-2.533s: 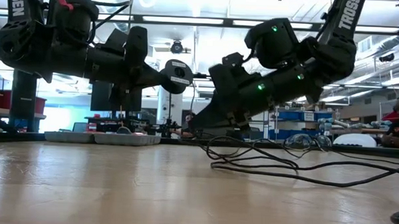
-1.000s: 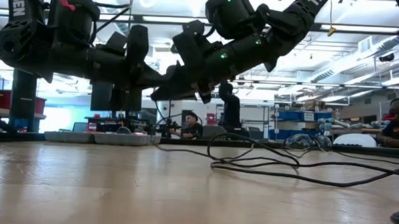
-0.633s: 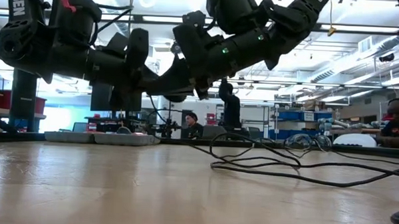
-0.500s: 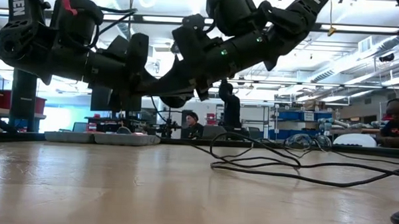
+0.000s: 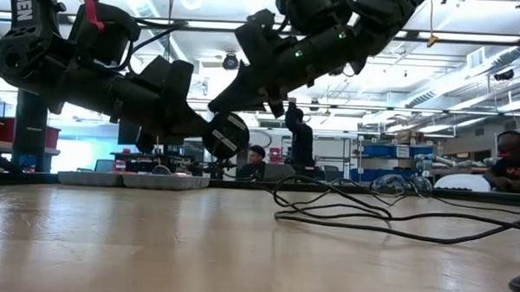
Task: Coil cords
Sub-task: Coil the black wire on the black spool
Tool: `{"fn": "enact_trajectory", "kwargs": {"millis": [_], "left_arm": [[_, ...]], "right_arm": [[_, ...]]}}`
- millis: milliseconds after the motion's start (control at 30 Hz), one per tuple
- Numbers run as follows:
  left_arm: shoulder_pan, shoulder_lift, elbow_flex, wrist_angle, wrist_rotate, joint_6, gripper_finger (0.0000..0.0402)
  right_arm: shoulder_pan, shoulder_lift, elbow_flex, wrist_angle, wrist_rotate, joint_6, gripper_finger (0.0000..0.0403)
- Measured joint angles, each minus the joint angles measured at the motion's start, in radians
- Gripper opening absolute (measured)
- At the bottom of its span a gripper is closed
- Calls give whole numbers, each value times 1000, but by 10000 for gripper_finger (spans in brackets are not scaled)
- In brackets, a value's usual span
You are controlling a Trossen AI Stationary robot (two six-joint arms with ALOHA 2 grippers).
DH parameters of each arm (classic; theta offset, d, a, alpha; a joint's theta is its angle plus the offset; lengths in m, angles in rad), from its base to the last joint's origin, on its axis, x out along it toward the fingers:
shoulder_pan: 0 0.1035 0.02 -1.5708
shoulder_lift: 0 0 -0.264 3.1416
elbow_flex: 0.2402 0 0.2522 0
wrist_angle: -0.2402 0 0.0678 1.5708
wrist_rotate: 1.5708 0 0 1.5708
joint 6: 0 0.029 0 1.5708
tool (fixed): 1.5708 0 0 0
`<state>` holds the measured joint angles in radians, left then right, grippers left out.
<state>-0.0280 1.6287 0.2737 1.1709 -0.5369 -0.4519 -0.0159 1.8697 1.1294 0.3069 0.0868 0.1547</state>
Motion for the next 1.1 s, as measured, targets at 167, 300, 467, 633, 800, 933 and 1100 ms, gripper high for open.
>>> {"fn": "enact_trajectory", "kwargs": {"millis": [167,300,467,633,800,933,1100], "left_arm": [[0,0,0,-18,25,-2,0],[0,0,0,-12,25,-3,0],[0,0,0,8,15,-4,0],[0,0,-10,64,-23,-5,0],[0,0,-67,232,-44,-1,0],[0,0,-113,336,-45,-3,0],[0,0,-106,355,-45,0,0]], "right_arm": [[-24,-36,0,-45,-1,0,0],[-27,-57,0,-68,-29,9,0],[-17,-66,0,-198,-30,23,0],[17,-66,-14,-269,7,47,0],[69,-66,-120,-160,88,74,0],[82,-55,-264,148,104,80,1],[71,1,-344,375,102,117,19]]}}
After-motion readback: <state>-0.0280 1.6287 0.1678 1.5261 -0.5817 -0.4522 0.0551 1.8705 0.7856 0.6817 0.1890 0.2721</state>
